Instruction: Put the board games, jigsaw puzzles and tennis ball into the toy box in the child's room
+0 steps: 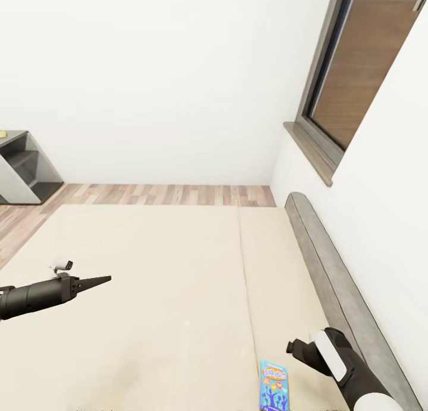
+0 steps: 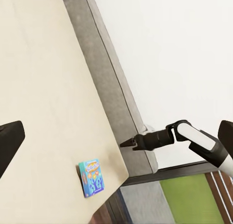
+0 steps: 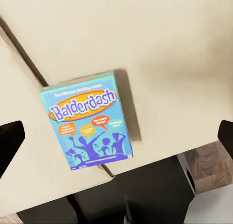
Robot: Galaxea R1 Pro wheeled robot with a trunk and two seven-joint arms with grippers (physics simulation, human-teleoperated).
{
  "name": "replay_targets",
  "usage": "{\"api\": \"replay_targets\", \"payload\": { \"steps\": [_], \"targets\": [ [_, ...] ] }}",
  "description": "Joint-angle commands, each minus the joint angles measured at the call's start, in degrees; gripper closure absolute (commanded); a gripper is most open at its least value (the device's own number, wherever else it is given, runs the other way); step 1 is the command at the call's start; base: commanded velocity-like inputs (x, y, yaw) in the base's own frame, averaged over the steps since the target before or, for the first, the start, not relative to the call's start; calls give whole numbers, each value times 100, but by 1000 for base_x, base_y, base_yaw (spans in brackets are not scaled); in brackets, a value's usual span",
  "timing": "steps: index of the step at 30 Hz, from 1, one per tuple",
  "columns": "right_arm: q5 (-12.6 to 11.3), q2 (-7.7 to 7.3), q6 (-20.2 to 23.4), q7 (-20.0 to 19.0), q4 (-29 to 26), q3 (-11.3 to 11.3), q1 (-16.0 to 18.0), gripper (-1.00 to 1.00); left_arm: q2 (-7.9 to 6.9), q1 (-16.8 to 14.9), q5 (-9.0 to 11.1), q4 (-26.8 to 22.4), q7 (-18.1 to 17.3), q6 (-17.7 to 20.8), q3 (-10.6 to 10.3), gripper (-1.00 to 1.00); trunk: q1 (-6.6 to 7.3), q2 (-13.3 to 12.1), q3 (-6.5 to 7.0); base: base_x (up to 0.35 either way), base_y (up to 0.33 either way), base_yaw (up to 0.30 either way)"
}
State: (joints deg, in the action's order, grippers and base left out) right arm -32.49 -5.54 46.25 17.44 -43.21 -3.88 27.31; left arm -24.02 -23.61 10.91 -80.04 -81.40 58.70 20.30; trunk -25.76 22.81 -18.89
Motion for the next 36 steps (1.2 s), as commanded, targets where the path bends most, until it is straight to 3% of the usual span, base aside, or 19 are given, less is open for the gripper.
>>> {"api": "replay_targets", "payload": {
  "steps": [1,9,18,36],
  "targets": [
    [-61,0,-11,18,-7,-1,3,-100,-1,-4,8,-1,-13,59,-2,-100,-3,11,-20,0,0,0],
    [-59,0,-105,-120,-11,19,3,-100,3,-3,8,-2,-11,55,-5,-100,-3,11,-95,0,0,0],
    [-64,-27,-139,-134,-12,303,33,-100,-1,-3,8,-2,-16,54,2,-100,-3,11,-180,0,0,0],
    [-73,-53,-100,-135,-20,345,81,-100,3,-3,8,-2,-12,54,0,-100,-3,11,-350,0,0,0]
  ]
}}
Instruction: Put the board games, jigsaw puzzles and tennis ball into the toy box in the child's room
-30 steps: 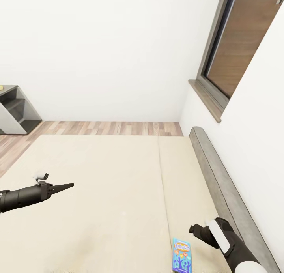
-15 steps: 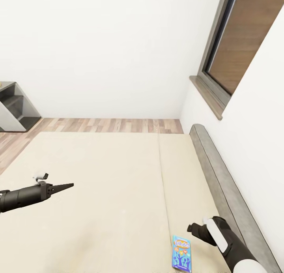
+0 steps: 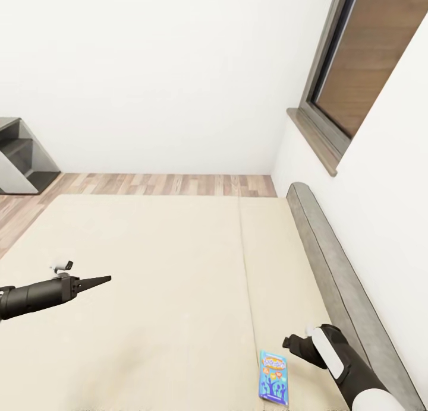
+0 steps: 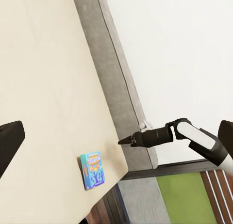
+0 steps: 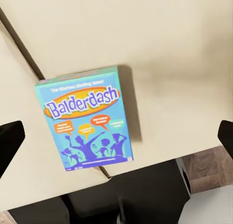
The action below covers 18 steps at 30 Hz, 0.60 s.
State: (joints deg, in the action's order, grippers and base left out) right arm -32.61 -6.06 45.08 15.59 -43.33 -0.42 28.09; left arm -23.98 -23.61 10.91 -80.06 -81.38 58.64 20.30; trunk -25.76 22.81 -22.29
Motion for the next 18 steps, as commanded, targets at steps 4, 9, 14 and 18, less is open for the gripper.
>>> {"api": "replay_targets", "payload": {
  "steps": [4,9,14,18],
  "targets": [
    [-61,0,18,50,-9,-2,3,-100,3,-4,8,-1,-12,59,0,-100,-3,11,-47,0,0,0],
    [-61,2,18,50,-11,-2,3,-100,3,-4,8,-1,-10,49,0,-100,-3,11,-94,0,0,0],
    [-55,32,17,50,-11,-1,3,-100,7,-4,8,-1,-7,44,0,-100,-3,11,-141,0,0,0],
    [-53,40,12,50,-16,3,3,-100,16,-4,8,-1,-3,42,0,-100,-3,11,-179,0,0,0]
  ]
}}
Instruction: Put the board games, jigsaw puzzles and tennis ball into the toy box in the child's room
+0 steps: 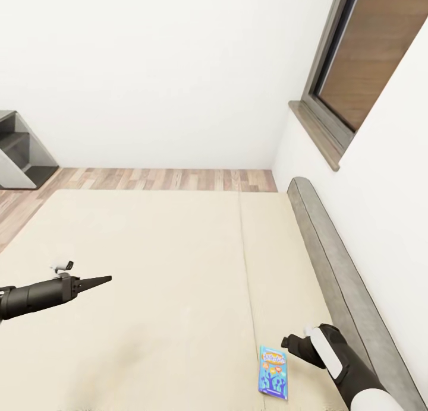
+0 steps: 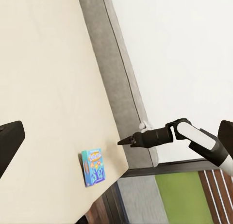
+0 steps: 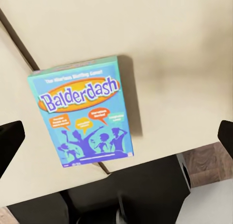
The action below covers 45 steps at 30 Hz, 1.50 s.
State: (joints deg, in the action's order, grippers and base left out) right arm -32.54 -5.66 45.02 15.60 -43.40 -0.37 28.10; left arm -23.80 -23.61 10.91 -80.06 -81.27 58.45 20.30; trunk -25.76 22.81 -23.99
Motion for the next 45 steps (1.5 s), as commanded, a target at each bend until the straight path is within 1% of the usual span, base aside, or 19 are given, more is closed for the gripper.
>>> {"api": "replay_targets", "payload": {
  "steps": [1,31,45],
  "targets": [
    [-60,1,17,49,-10,0,2,-100,1,-3,8,-1,-13,57,-3,-100,-3,10,-19,0,0,0],
    [-57,10,14,49,-54,11,-6,-100,7,-3,8,-1,-8,52,0,-100,-3,10,-299,0,0,0],
    [-51,12,15,49,-55,7,-6,-100,15,-3,8,-1,-7,52,-3,-100,-3,10,-317,0,0,0]
  ]
}}
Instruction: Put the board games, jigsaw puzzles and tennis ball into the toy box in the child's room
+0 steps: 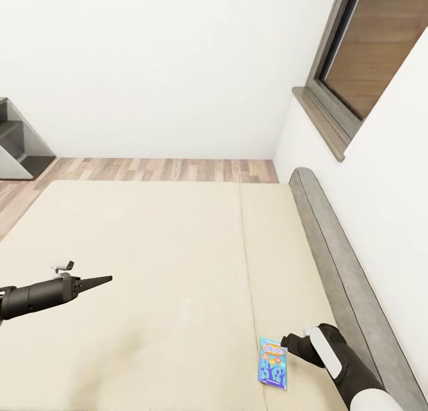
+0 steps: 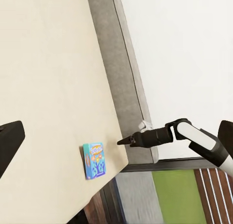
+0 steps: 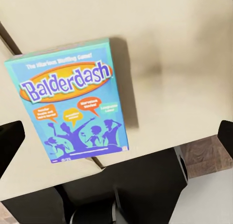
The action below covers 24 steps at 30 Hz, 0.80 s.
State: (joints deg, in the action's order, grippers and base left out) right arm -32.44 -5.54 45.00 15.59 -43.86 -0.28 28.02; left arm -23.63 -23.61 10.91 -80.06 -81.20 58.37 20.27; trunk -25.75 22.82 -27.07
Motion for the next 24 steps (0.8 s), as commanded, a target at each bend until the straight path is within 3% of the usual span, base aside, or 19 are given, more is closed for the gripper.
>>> {"api": "replay_targets", "payload": {
  "steps": [1,16,24],
  "targets": [
    [-60,0,18,50,-9,-3,2,-100,-2,-3,7,-1,-15,60,-1,-100,-3,10,-9,0,0,0],
    [-115,0,24,45,-282,-15,11,-100,4,-3,7,-1,-21,60,-5,-100,-3,10,-9,0,0,0],
    [-141,-13,31,-132,-361,-16,194,-100,4,-3,1,-1,-11,60,-5,-100,-3,10,-9,0,0,0]
  ]
}}
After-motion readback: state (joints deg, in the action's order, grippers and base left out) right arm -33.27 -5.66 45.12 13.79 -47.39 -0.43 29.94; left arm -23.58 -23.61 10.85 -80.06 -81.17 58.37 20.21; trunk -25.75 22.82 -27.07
